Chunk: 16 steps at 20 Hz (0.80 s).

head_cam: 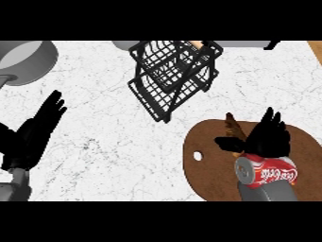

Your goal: Pick the croissant from the cutting board and place it in the tiered basket

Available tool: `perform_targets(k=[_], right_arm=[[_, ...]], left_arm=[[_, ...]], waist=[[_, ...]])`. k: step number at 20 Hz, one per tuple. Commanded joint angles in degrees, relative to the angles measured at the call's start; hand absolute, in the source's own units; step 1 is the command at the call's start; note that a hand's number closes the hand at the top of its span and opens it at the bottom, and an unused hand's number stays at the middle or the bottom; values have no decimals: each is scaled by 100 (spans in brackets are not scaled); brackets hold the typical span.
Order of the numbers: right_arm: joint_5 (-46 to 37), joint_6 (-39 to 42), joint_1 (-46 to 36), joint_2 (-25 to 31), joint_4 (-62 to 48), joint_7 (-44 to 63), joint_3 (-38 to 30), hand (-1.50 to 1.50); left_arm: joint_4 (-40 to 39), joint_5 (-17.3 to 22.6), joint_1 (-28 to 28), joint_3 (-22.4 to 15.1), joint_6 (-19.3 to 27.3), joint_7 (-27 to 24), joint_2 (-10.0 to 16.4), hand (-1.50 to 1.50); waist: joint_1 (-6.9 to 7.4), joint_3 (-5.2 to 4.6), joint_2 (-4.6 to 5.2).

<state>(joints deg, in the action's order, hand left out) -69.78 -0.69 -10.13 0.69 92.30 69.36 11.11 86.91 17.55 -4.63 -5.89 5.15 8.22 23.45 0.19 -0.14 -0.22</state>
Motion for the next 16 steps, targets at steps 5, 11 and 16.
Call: perform_targets(k=[5,11,16], right_arm=[[-107,681,143,-68,215,871,-266,-150],[749,673,-5,-69,-517,782,-158,150],[297,899,479,-68,-286,442,77,150]], left_arm=[[478,-84,263,8,14,214,-16,0],[148,-269,267,-84,-33,-157,-243,0],[125,-219,259,79,-95,-55,-189,0]], waist=[[-8,13,3],[39,13,31],[-10,10,18]])
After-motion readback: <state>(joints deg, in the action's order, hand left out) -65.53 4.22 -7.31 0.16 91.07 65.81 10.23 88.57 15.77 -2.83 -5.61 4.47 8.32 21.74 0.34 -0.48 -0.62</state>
